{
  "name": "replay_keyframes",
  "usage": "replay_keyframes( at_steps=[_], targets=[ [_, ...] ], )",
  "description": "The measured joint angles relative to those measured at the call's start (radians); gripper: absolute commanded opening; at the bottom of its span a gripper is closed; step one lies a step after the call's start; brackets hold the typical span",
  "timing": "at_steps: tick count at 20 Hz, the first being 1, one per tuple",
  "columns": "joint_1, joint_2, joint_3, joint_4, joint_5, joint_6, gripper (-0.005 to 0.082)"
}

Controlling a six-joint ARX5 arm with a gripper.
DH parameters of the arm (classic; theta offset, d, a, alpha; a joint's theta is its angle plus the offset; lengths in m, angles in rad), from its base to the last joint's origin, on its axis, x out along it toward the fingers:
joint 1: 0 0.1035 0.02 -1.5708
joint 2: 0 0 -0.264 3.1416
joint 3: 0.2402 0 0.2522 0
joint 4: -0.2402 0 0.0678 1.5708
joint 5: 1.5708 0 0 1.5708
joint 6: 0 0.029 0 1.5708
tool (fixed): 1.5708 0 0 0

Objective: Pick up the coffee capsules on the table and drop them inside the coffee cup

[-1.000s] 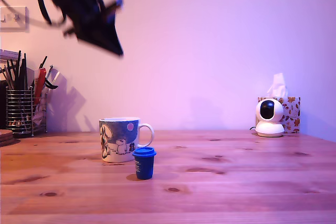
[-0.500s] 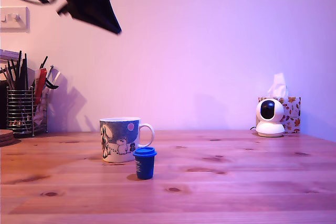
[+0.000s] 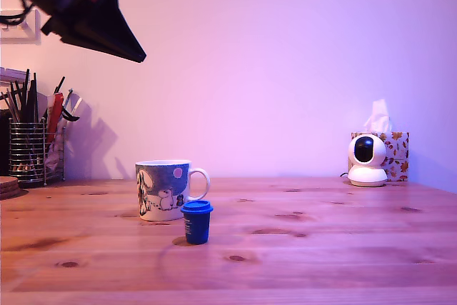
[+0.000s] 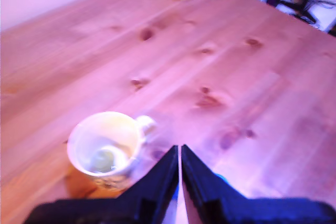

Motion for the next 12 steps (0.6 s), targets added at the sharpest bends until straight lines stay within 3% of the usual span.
replay_keyframes(
  at_steps=[6, 12],
  targets=[
    [-0.004, -0.107, -0.171, 0.126, 0.057, 0.017, -0.0020],
    [-0.004, -0.107, -0.293, 0.202, 0.068, 0.028, -0.0020]
  ],
)
